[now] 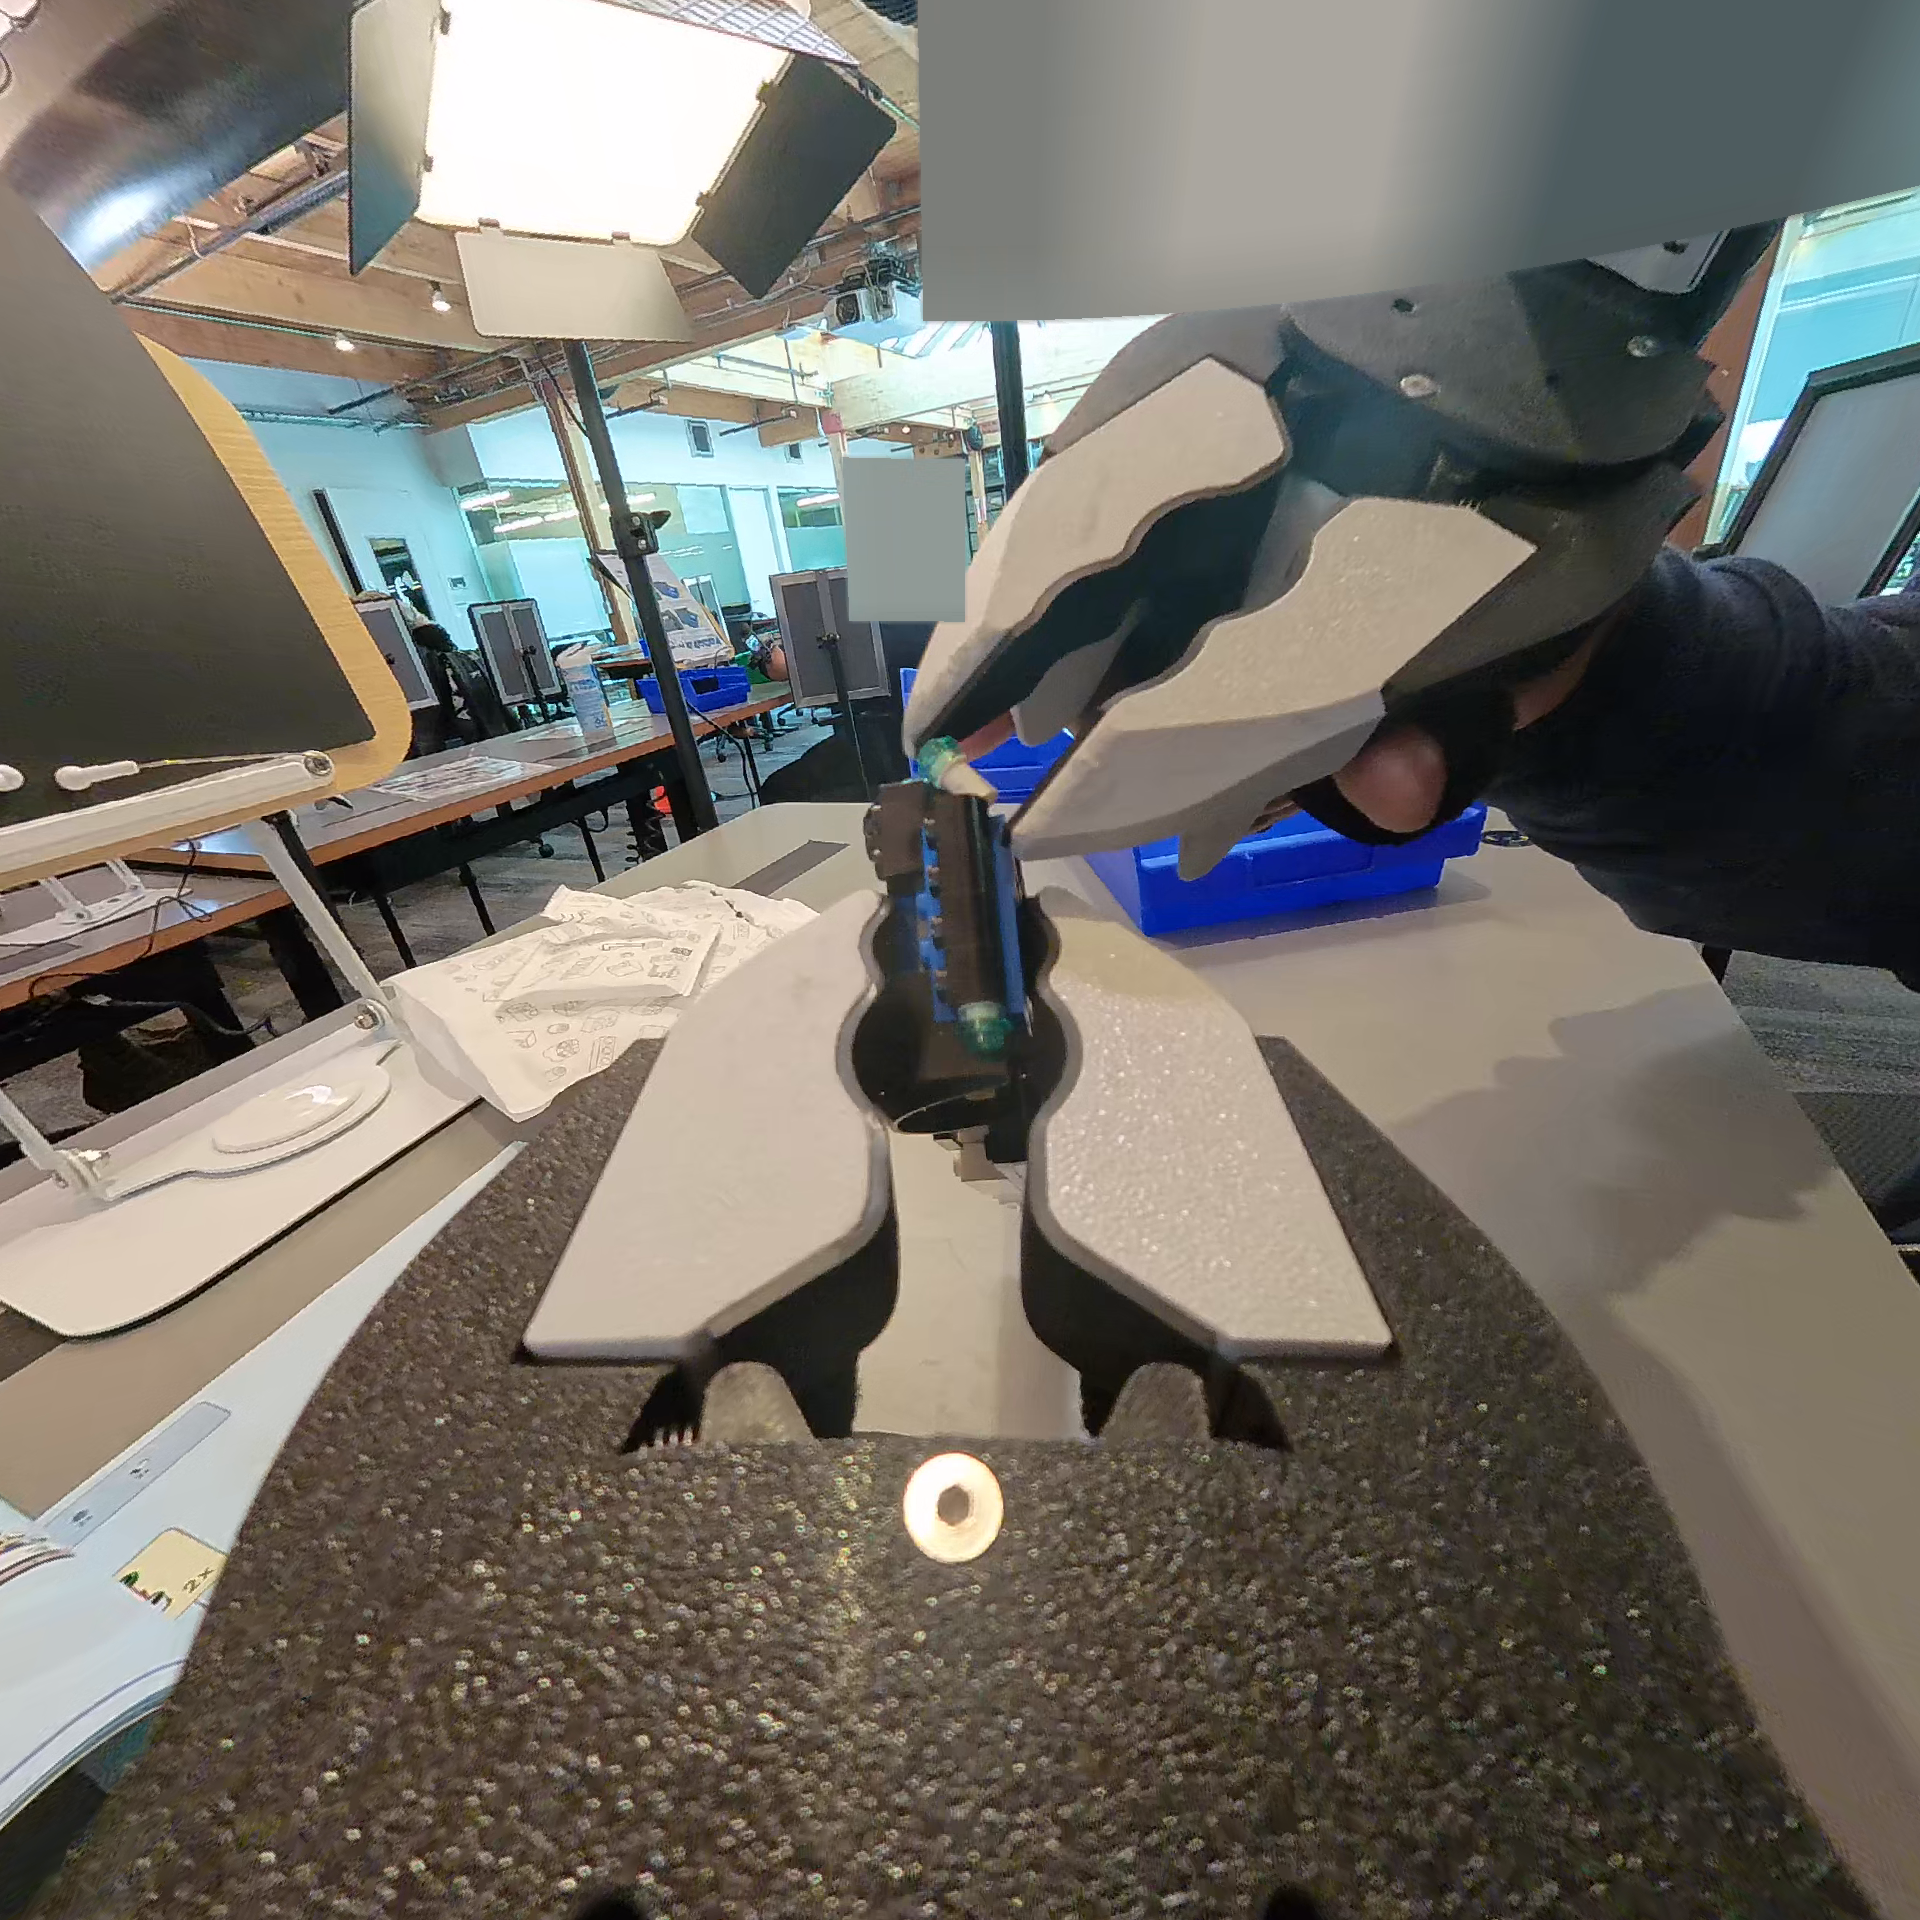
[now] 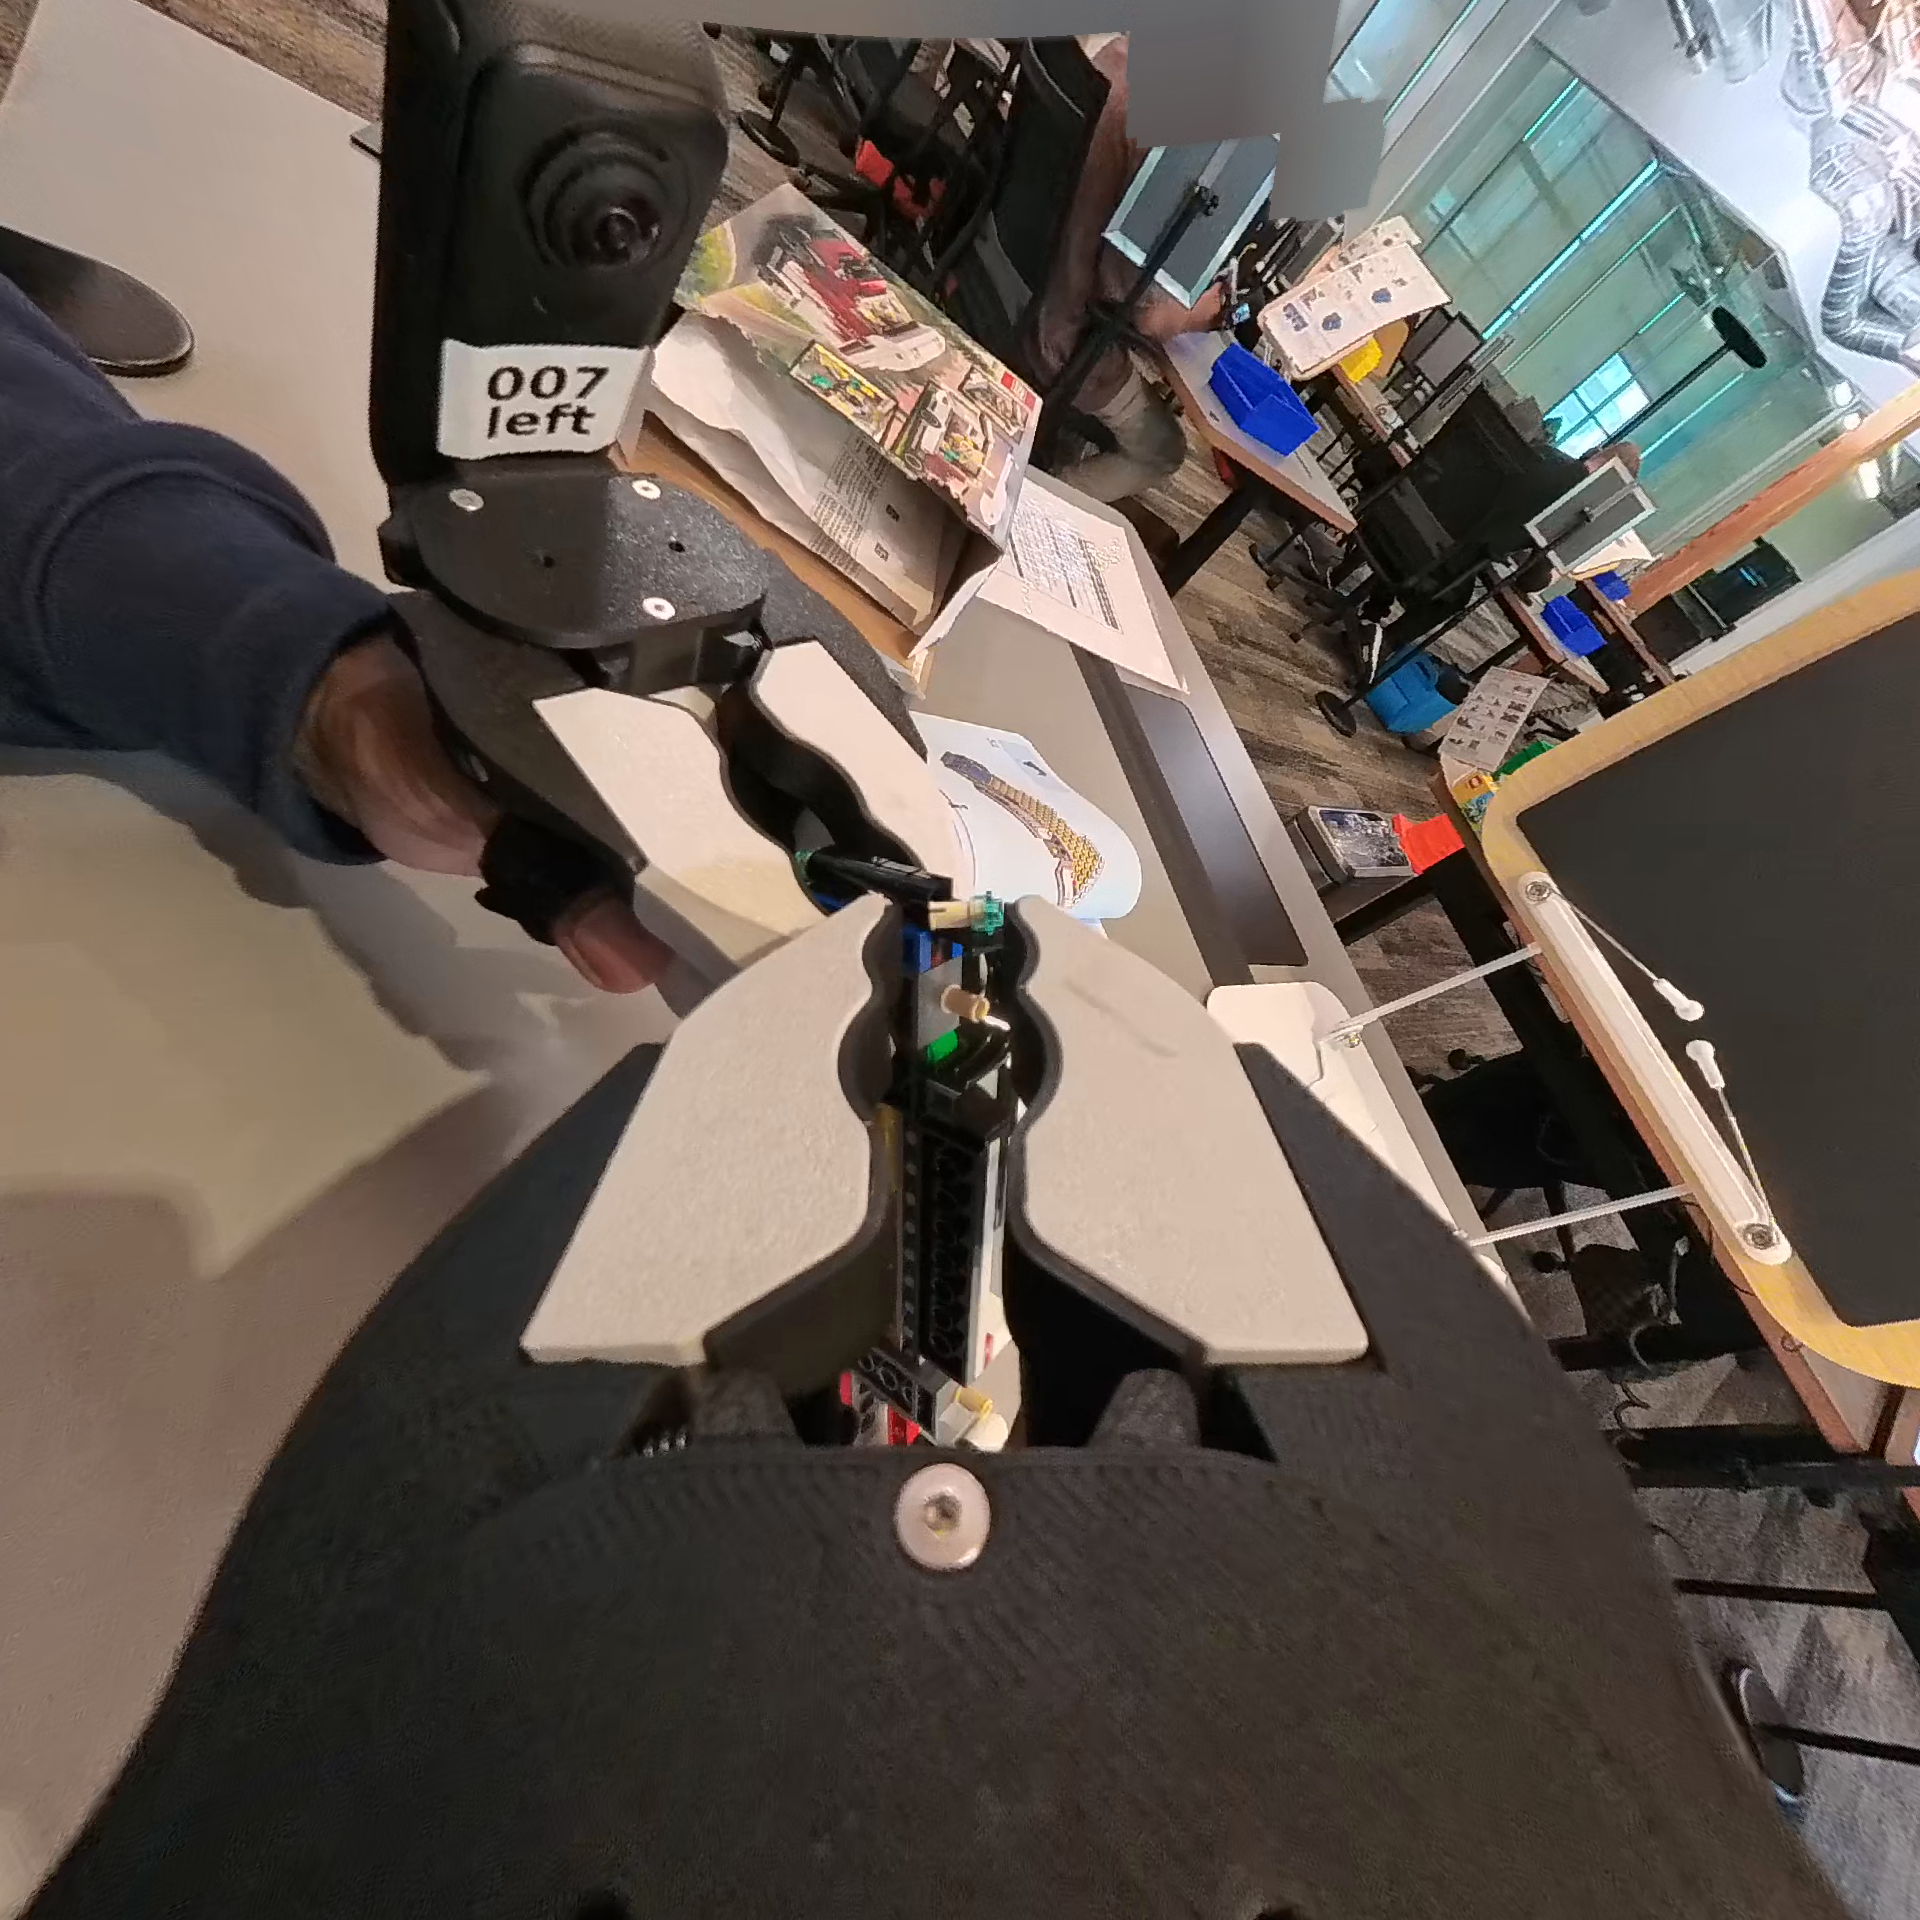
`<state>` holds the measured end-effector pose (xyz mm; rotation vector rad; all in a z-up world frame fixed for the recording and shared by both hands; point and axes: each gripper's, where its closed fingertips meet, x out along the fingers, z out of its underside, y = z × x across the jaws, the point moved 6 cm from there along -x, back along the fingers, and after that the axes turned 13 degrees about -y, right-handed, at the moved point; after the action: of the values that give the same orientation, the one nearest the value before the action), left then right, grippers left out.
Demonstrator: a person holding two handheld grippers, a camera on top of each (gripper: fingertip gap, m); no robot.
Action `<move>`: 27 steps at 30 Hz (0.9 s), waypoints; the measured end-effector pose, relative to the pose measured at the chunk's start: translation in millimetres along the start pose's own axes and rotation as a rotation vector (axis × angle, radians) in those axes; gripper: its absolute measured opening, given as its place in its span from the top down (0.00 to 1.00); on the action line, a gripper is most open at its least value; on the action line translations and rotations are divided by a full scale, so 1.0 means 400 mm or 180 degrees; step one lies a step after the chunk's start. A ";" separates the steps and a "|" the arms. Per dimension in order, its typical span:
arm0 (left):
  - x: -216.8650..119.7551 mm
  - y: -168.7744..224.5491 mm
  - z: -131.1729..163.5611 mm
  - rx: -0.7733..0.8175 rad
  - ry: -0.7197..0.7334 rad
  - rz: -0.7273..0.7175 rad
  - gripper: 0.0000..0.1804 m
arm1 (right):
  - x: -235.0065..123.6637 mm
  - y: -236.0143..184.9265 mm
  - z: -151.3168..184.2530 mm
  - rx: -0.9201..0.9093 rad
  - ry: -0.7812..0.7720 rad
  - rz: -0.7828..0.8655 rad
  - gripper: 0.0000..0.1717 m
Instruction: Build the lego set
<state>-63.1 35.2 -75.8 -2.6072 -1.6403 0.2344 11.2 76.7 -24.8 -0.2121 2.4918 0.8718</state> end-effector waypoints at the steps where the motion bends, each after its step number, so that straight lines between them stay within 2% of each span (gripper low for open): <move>1: 0.000 0.000 0.000 0.0004 -0.0003 -0.0001 0.88 | 0.000 0.000 0.000 -0.0011 0.0002 -0.0001 0.90; 27: -0.005 0.000 -0.002 0.0041 -0.0011 0.0024 0.88 | -0.008 -0.002 0.015 -0.0113 -0.0029 -0.0082 0.93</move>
<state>-63.9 33.5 -74.7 -2.6055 -1.6247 0.2494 16.8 80.0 -27.7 -0.2510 2.4613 0.9048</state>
